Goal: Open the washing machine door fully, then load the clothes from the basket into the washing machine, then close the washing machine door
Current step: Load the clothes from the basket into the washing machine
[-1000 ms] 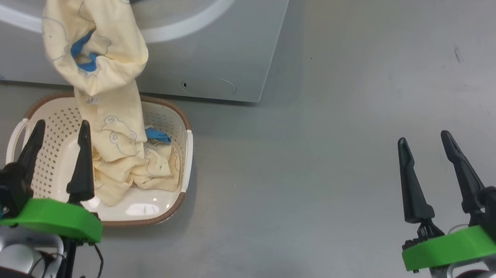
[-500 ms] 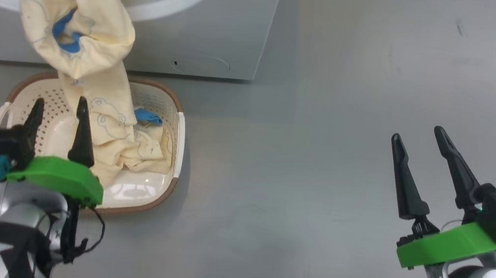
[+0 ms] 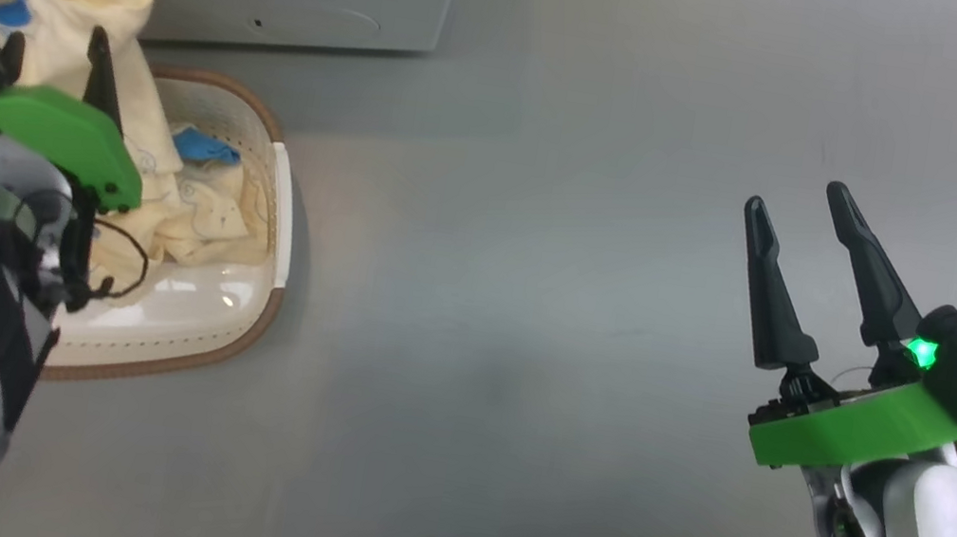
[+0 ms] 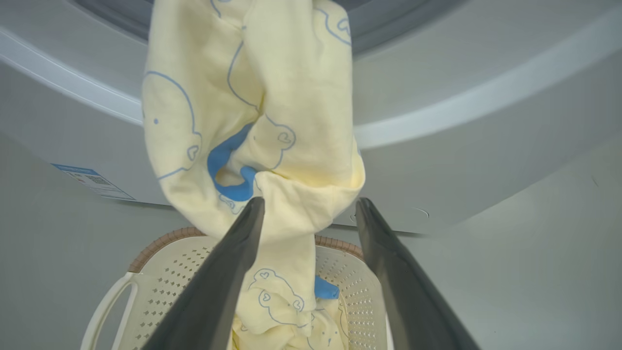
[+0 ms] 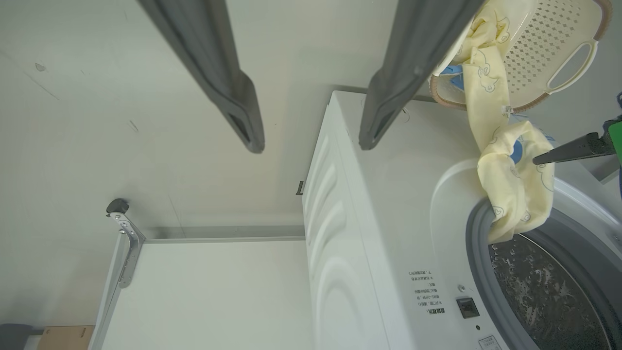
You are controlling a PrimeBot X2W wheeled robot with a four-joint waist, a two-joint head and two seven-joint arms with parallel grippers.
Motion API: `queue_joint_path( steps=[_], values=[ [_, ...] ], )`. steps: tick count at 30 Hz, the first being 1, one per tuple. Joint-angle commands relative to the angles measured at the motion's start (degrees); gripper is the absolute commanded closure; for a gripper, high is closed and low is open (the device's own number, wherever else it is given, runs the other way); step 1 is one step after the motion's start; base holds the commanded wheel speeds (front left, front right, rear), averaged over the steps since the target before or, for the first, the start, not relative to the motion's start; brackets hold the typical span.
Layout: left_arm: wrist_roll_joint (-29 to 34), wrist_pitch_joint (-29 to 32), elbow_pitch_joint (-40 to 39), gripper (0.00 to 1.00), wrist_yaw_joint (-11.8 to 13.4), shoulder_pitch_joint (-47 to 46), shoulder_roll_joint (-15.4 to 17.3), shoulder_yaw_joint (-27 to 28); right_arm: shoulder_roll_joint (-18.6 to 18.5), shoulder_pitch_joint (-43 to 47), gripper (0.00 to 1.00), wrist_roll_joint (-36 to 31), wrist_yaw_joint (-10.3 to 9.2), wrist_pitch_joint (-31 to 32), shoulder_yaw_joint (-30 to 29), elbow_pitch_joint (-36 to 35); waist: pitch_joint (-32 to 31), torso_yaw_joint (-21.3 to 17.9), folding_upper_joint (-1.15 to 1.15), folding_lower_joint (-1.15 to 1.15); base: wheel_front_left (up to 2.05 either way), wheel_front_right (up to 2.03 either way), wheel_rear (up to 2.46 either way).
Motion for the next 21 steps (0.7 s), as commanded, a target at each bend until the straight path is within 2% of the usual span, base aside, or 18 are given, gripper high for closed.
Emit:
queue_joint_path(
  steps=[1,7,11,17,21],
  values=[
    [-0.2,0.2,-0.9,0.0,-0.1,-1.3,2.6,1.7,-0.1,-0.9,0.0,0.2,0.2,-0.6,1.1,-1.4,2.3,-1.9,0.0,-0.01,0.0,0.0,0.0],
    [-1.4,4.4,6.3,0.0,-2.6,-9.6,4.4,2.2,-0.1,-3.2,0.0,1.9,0.2,-2.1,2.6,0.8,6.6,-4.6,0.0,-0.01,0.0,0.0,0.0],
    [-1.4,6.1,10.3,0.0,-2.7,-13.7,5.8,2.4,-0.1,-4.3,0.0,3.0,0.2,-2.8,3.7,2.2,8.6,-6.0,0.0,-0.01,0.0,0.0,0.0],
    [0.0,8.1,15.7,0.0,0.9,-18.0,7.0,1.9,-0.1,-5.4,0.0,4.5,0.2,-3.3,5.1,3.5,10.6,-7.3,0.0,-0.01,0.0,0.0,0.0],
    [1.3,6.7,17.6,0.0,4.0,-20.1,7.7,1.6,-0.1,-5.9,0.0,5.1,0.2,-3.5,5.8,4.1,11.1,-8.0,0.0,-0.01,0.0,0.0,0.0]
  ],
)
